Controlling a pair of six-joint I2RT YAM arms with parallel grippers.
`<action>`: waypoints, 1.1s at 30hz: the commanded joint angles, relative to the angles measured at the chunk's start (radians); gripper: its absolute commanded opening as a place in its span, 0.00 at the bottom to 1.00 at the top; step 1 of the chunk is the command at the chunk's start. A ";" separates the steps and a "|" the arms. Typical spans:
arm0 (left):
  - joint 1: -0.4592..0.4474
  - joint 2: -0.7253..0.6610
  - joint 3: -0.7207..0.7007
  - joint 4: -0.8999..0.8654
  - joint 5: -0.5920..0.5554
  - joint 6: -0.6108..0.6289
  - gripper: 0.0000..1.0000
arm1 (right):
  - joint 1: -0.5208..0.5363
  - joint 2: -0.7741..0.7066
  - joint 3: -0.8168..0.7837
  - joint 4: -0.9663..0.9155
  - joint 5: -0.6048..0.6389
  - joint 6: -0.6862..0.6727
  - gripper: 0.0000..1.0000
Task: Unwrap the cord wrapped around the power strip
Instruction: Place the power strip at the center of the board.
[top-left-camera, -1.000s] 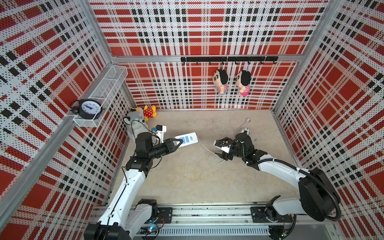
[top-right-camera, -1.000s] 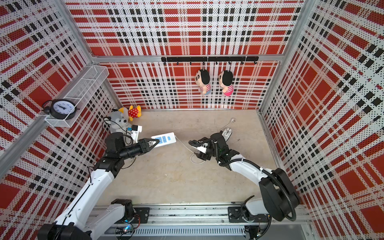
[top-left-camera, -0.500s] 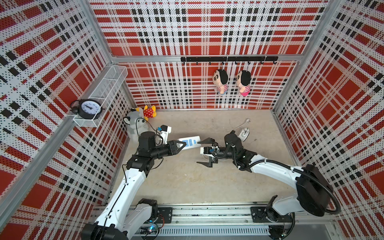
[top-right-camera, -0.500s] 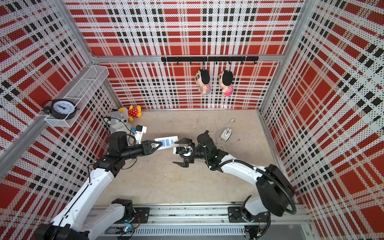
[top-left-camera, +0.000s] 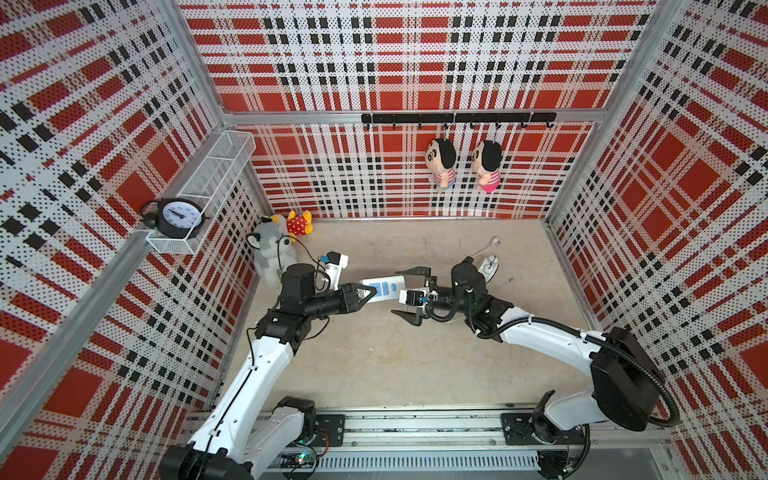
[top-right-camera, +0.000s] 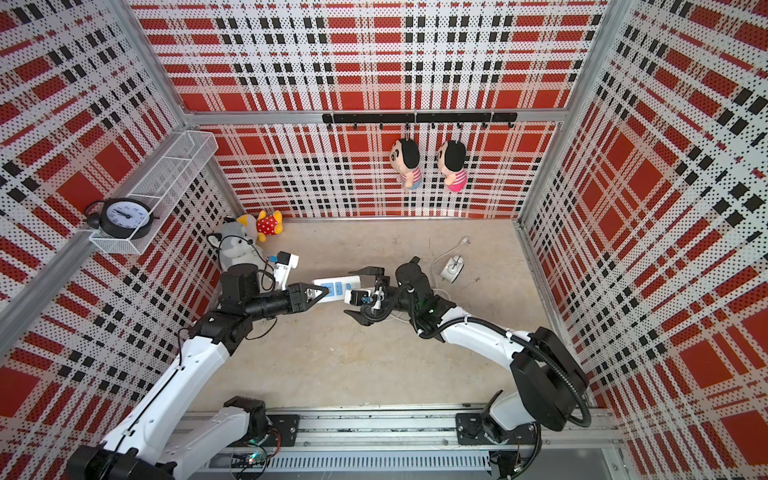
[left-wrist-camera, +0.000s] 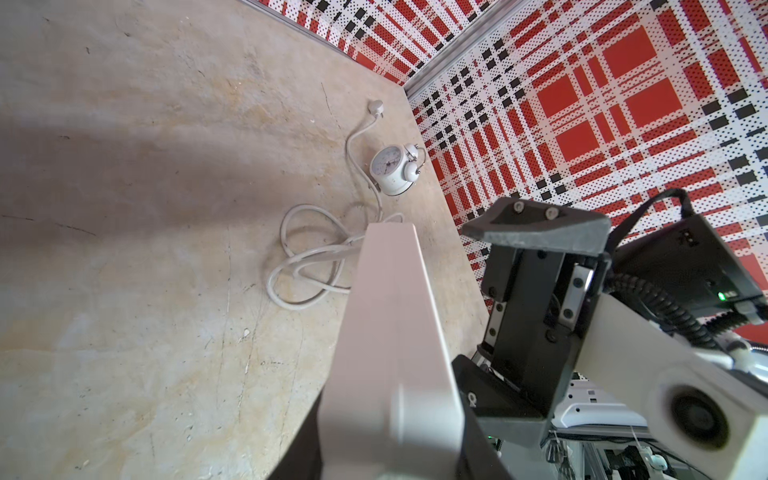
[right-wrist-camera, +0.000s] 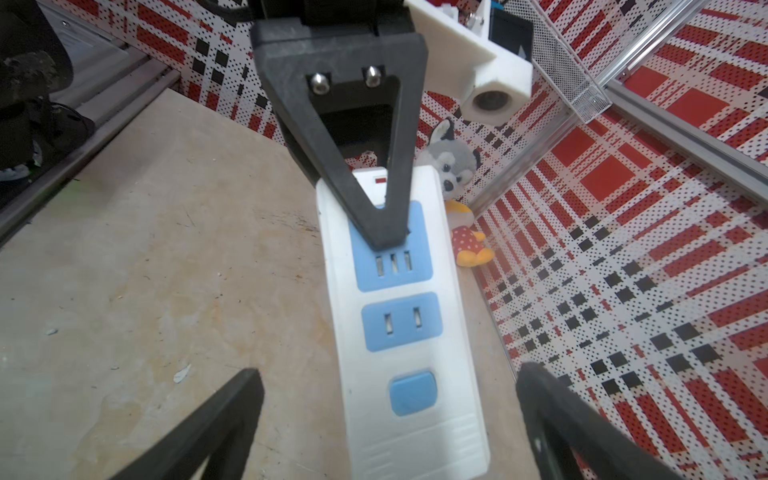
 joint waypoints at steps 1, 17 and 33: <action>-0.022 -0.010 0.032 0.013 0.022 0.023 0.00 | -0.011 0.057 0.082 -0.095 0.011 -0.093 0.99; -0.041 -0.003 0.062 -0.019 0.038 0.059 0.00 | -0.035 0.108 0.153 -0.220 -0.083 -0.146 0.44; 0.208 -0.252 0.100 -0.042 -0.730 -0.209 0.98 | 0.187 0.387 0.456 -0.339 0.339 0.716 0.08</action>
